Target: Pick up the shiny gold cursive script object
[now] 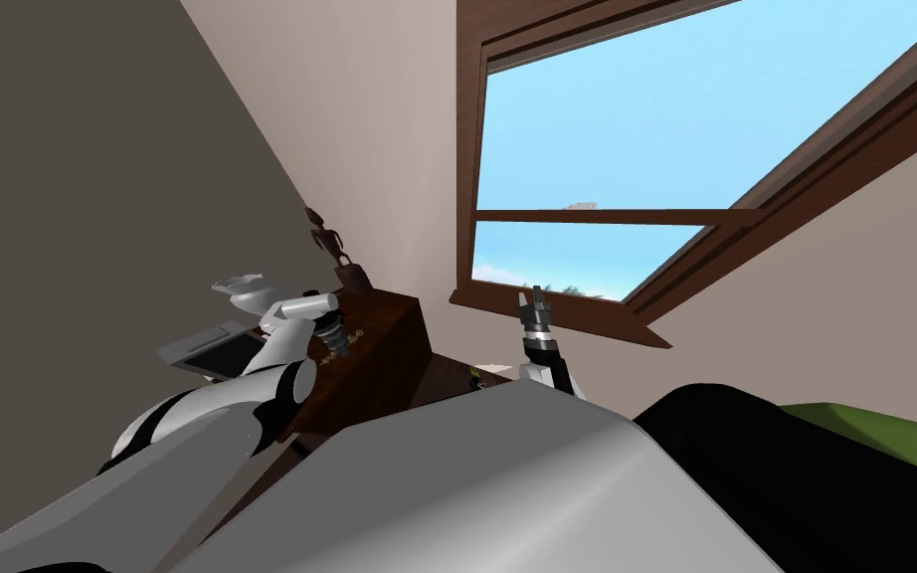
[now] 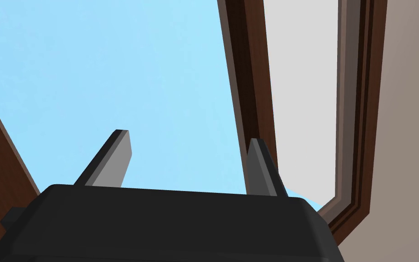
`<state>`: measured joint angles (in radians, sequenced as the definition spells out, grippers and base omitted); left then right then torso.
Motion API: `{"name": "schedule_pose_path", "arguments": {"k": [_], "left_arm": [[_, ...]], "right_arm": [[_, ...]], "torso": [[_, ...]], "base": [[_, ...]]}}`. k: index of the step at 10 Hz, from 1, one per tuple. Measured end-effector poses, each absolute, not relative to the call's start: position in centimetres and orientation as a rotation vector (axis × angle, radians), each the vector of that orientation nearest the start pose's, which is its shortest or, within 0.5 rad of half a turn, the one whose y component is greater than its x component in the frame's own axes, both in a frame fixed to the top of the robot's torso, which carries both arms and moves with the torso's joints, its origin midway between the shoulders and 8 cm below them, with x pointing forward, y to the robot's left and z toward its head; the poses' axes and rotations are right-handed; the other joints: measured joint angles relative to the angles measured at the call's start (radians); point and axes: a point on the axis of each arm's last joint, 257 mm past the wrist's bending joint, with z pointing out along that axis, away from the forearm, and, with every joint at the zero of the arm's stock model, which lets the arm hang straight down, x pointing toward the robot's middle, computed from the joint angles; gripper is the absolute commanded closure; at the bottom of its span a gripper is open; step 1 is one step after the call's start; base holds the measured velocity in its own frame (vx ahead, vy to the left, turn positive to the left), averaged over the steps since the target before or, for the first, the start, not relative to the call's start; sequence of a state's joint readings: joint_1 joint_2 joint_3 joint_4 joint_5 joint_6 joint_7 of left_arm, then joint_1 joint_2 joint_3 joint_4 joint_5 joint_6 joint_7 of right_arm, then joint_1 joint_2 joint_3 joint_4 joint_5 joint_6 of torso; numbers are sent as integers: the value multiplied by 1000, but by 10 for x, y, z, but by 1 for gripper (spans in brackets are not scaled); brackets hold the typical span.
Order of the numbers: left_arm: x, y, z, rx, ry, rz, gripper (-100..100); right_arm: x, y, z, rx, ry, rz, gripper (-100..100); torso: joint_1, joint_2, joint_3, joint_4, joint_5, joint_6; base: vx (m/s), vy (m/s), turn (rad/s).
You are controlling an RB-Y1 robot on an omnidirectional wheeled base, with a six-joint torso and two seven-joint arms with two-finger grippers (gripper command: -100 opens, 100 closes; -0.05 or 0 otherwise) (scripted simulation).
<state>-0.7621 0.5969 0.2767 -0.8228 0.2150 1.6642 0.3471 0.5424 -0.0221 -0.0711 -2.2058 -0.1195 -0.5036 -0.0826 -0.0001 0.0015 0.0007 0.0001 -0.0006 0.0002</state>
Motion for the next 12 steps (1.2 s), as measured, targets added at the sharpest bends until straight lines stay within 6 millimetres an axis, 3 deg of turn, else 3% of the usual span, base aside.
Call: {"name": "schedule_pose_path", "arguments": {"k": [3,5,7,9,10,12], "left_arm": [[434,504,-303,-2731,1275,82,-100],[437,501,-301,-2751,1283,43,-100],[415,525,-306,-2750,1267,93,-100],[414,532,-305,-2764,1266,79,-100],[399,544,-312,-2773,1250,115,-100],[385,567,-307,-2769,1228,145,-100]], "right_arm": [[344,-326,-20,828,590,1335,0],[344,-326,-20,828,590,1334,0],[344,-326,-20,828,590,1335,0],[344,-326,-20,828,590,1334,0],[344,-326,-20,828,590,1334,0],[344,-326,-20,828,590,1335,0]], "torso": [[-3,1,1,0,-1,0],[-1,0,0,0,0,1],[-5,1,1,0,-1,0],[-3,1,0,0,-1,0],[-4,2,1,0,0,-1],[-4,1,0,0,-1,0]], "base": [[-9,-66,-22],[-6,-59,13],[1,-103,-31],[1,-69,0],[-9,-97,30],[11,-61,-49]]}}
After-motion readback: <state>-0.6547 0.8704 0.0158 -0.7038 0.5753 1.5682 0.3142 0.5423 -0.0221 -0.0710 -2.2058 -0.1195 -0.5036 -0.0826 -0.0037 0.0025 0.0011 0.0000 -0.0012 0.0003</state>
